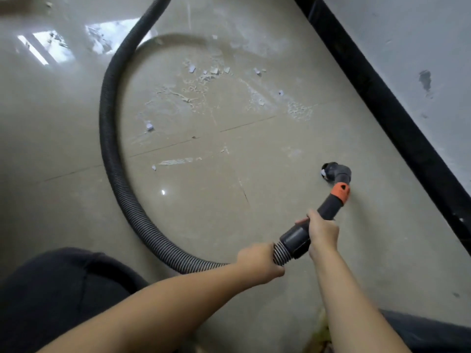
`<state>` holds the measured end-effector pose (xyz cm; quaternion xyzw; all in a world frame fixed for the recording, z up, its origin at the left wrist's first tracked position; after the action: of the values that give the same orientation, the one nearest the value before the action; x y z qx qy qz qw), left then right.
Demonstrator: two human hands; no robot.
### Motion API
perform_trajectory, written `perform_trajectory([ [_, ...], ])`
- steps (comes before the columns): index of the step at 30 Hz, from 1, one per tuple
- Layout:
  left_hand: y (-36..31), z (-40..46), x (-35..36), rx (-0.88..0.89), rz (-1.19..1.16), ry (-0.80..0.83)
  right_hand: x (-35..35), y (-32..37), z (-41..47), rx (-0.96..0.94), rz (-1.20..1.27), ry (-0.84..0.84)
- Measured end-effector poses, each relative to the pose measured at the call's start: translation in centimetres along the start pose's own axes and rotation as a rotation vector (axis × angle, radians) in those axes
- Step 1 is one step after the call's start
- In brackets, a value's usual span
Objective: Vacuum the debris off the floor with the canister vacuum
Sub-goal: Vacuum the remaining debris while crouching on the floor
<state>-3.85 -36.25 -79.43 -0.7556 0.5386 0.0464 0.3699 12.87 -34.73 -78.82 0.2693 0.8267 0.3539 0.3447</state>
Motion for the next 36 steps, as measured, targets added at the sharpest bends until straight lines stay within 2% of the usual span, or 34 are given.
perform_trajectory([
  [2,1.6,-0.7,0.5,-0.069,-0.096,-0.038,3.1,0.1,-1.0,-0.026,-0.063,0.154],
  [7,10.0,-2.9,1.2,-0.261,-0.572,-0.15,14.1,-1.4,-9.3,-0.116,-0.239,0.629],
  [10,12.0,-3.5,0.6,-0.257,-0.597,-0.18,16.7,-2.2,-12.1,-0.086,-0.244,0.776],
  [12,10.8,-3.1,0.4,-0.197,-0.521,-0.132,14.7,-1.6,-10.2,-0.086,-0.212,0.686],
  [15,7.8,-2.0,0.1,-0.115,-0.225,-0.062,7.8,-1.7,-5.3,-0.018,-0.093,0.317],
  [16,7.1,-1.8,0.2,-0.097,-0.154,-0.052,6.1,-2.0,-4.5,0.005,-0.067,0.24],
  [18,7.0,-2.5,1.0,-0.11,-0.111,-0.023,5.3,-2.4,-5.1,-0.01,-0.102,0.232],
  [20,9.0,-3.6,2.2,-0.156,-0.274,0.018,7.9,-2.9,-8.1,-0.068,-0.186,0.386],
  [22,11.8,-4.8,3.5,-0.24,-0.579,0.049,11.8,-3.7,-12.0,-0.132,-0.301,0.592],
  [24,14.1,-5.7,4.3,-0.328,-0.813,0.001,15.4,-4.4,-15.7,-0.217,-0.457,0.8],
  [26,15.5,-6.5,4.5,-0.396,-0.974,-0.085,18.4,-5.2,-19.2,-0.304,-0.64,1.028],
  [28,15.9,-6.6,4.6,-0.446,-1.009,-0.118,19.9,-5.6,-21.2,-0.351,-0.756,1.177],
  [29,15.7,-6.4,4.5,-0.445,-0.989,-0.11,20.0,-5.4,-21.0,-0.368,-0.775,1.18],
  [31,14.5,-5.7,4.0,-0.374,-0.968,-0.051,19.1,-4.2,-19.0,-0.389,-0.755,1.053],
  [34,11.8,-4.6,2.6,-0.218,-0.868,0.055,14.6,-1.7,-13.3,-0.251,-0.48,0.653],
  [36,10.3,-3.7,1.0,-0.155,-0.774,0.049,11.3,-0.7,-9.9,-0.129,-0.287,0.415],
])
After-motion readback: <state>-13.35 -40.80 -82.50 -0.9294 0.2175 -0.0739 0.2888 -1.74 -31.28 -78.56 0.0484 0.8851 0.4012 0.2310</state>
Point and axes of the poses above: each hand's wrist, its own z-axis towards the middle knuckle, its own x-axis out of the palm, y = z × x, the point moved 8 cm from there along z, towards the middle knuckle, and after that the axes turned 5 degrees about -x, right-handed, at the moved point
